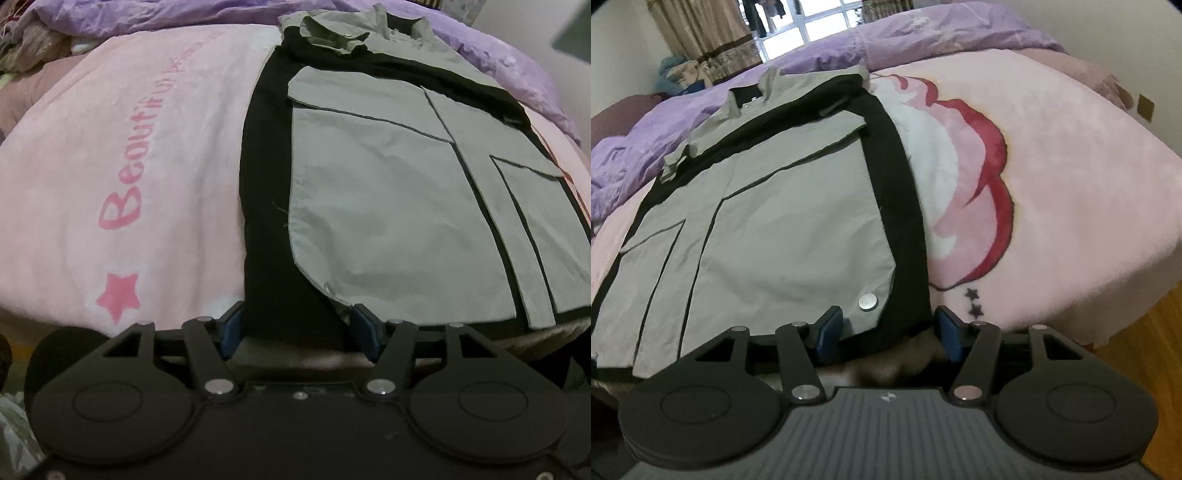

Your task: Fold large clothes

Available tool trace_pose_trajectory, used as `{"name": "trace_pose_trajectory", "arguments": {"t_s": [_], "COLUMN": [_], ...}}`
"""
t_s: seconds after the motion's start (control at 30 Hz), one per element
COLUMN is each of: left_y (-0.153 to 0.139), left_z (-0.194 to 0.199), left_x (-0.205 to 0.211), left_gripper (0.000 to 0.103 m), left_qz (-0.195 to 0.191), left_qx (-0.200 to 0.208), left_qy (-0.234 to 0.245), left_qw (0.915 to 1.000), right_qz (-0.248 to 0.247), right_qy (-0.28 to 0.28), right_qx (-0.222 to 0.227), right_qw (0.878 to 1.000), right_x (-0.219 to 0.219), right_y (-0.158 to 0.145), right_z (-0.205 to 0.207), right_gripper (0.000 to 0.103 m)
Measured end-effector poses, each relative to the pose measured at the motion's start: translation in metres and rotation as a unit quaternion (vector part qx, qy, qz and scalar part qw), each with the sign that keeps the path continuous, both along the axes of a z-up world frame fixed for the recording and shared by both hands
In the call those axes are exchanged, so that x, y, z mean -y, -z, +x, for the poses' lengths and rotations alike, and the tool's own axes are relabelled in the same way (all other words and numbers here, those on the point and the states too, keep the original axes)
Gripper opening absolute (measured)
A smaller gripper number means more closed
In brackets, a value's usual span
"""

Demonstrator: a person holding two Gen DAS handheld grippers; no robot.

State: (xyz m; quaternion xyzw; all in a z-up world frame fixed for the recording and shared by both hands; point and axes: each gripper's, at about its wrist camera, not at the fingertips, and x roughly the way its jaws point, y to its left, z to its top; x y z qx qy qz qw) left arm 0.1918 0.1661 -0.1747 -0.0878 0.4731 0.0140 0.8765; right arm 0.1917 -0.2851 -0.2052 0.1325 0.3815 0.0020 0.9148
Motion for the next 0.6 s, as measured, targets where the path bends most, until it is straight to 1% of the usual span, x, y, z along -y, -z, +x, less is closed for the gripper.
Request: {"name": "trace_pose_trajectory", "arguments": {"t_s": [0.07, 0.1, 0.13, 0.2, 0.23, 0.27, 0.3, 0.33, 0.37, 0.4, 0.43, 0.47, 0.6], "left_y": [-0.002, -0.003, -0.004, -0.003, -0.001, -0.002, -0.002, -0.003, -0.004, -0.005, -0.005, -0.005, -0.006], "left_z": [0.004, 0.005, 0.004, 0.005, 0.006, 0.005, 0.005, 0.005, 0.004, 0.003, 0.002, 0.001, 0.001], "left_x": [0.004, 0.004, 0.004, 0.002, 0.001, 0.001, 0.002, 0.003, 0.000, -0.003, -0.005, -0.006, -0.001], "left_gripper": [0.062, 0.062, 0.062, 0.057, 0.054, 0.052, 0.047, 0.035, 0.032, 0.030, 0.023, 0.021, 0.020], "left_qz": [0.006, -0.002, -0.021, -0.027, -0.025, -0.022, -0.012, -0.001, -0.006, -0.018, -0.024, -0.027, -0.017], "left_qx": [-0.005, -0.004, 0.002, 0.004, -0.001, 0.006, 0.006, 0.005, 0.005, 0.007, 0.011, 0.015, 0.021], "left_qy": [0.002, -0.001, -0.002, -0.006, -0.008, -0.005, -0.004, -0.007, -0.010, -0.014, -0.015, -0.014, -0.015], "left_qw": [1.0000, 1.0000, 0.9998, 0.9996, 0.9996, 0.9997, 0.9999, 1.0000, 0.9999, 0.9997, 0.9995, 0.9994, 0.9995], "right_qz": [0.005, 0.015, 0.014, 0.010, 0.026, 0.045, 0.067, 0.086, 0.108, 0.121, 0.124, 0.111, 0.108], "right_qy": [-0.007, -0.008, -0.004, 0.001, 0.006, 0.012, 0.020, 0.028, 0.036, 0.041, 0.039, 0.046, 0.045], "right_qx": [0.004, 0.004, 0.005, 0.004, 0.007, 0.008, 0.010, 0.013, 0.017, 0.020, 0.024, 0.027, 0.024], "right_qw": [1.000, 1.000, 1.000, 1.000, 1.000, 0.999, 0.998, 0.996, 0.993, 0.992, 0.991, 0.992, 0.993], "right_x": [0.001, 0.002, 0.002, 0.005, 0.010, 0.015, 0.021, 0.026, 0.030, 0.033, 0.033, 0.032, 0.031], "right_y": [0.000, -0.001, -0.002, -0.003, -0.002, 0.000, 0.002, 0.004, 0.006, 0.007, 0.007, 0.006, 0.007], "right_z": [-0.001, -0.002, -0.003, -0.003, -0.004, -0.005, -0.005, -0.005, -0.005, -0.006, -0.006, -0.007, -0.005], "right_gripper": [0.063, 0.057, 0.049, 0.041, 0.039, 0.039, 0.038, 0.036, 0.033, 0.025, 0.005, 0.005, 0.005]}}
